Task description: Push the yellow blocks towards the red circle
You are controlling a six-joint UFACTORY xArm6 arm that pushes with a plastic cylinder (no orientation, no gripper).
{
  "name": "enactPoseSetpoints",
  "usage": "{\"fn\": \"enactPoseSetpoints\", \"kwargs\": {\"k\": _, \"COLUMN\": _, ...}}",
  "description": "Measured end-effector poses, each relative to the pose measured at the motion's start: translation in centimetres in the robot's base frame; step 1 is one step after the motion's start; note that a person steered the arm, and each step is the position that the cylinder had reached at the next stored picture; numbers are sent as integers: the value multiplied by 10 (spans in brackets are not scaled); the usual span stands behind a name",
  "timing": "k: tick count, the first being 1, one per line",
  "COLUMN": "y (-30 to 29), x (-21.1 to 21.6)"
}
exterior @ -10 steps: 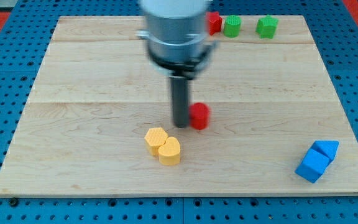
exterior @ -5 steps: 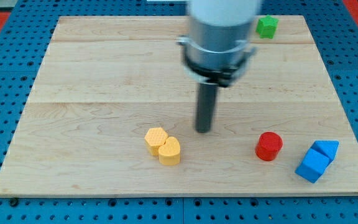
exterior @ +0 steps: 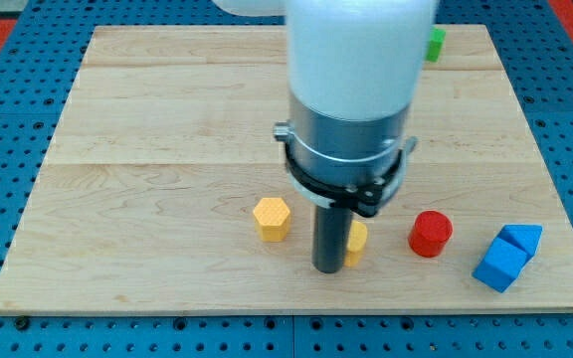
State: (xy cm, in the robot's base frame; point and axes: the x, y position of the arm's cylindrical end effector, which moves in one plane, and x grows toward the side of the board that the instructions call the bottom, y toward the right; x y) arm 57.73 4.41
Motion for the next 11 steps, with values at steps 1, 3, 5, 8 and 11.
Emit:
{"fn": "enactPoseSetpoints", "kwargs": {"k": 1, "y": -42, "x": 29}}
{"fn": "enactPoseSetpoints", "kwargs": {"k": 3, "y": -142, "x": -55}}
{"fn": "enactPoseSetpoints", "kwargs": {"k": 5, "y": 23, "x": -50}}
{"fn": "enactPoseSetpoints", "kwargs": {"k": 8, "y": -11, "x": -9}}
{"fn": "enactPoseSetpoints", "kwargs": {"k": 11, "y": -13, "x": -10}}
